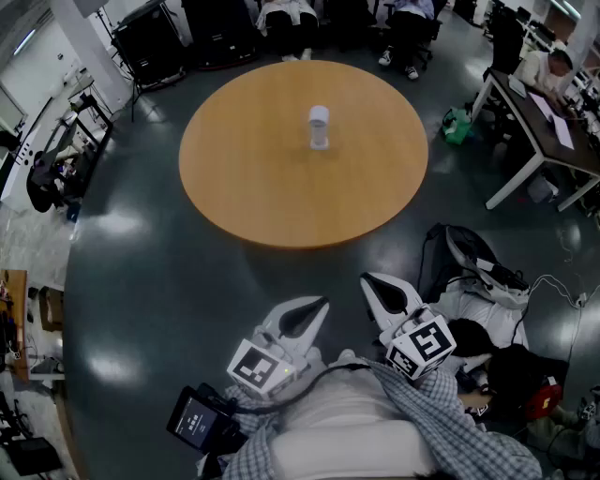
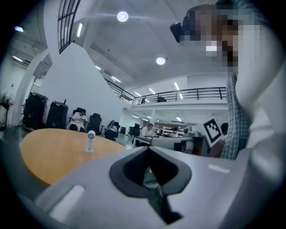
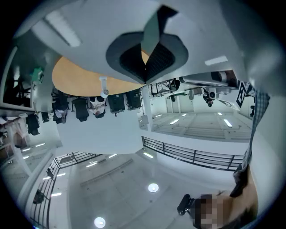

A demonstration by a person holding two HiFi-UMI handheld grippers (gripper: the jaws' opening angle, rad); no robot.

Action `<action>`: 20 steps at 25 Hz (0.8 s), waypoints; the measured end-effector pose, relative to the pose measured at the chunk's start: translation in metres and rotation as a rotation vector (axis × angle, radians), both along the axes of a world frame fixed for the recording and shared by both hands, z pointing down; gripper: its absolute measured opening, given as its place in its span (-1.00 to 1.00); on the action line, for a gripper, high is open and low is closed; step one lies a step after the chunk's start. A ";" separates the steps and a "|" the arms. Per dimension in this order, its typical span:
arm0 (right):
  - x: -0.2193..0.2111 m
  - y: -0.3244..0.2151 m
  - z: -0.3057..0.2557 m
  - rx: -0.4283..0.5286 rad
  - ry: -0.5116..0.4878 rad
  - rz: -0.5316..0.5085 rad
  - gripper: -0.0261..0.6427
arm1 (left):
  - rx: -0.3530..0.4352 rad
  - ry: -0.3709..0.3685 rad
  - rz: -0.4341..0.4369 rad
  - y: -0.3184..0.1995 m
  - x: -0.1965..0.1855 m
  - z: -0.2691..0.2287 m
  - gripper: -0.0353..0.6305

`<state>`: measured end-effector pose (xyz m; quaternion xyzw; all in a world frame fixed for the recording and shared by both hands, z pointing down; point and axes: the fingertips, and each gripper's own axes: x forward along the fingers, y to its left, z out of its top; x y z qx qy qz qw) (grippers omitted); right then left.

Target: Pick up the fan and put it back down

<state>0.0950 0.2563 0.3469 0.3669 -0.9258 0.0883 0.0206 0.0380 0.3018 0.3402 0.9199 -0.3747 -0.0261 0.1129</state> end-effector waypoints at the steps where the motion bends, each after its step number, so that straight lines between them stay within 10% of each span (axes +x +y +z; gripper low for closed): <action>1: 0.000 0.000 -0.001 0.002 -0.003 -0.001 -0.91 | 0.003 -0.001 0.001 -0.001 0.002 0.001 -0.89; 20: 0.008 0.006 -0.012 0.023 -0.045 -0.020 -0.91 | 0.002 0.012 -0.012 0.005 0.016 -0.004 -0.89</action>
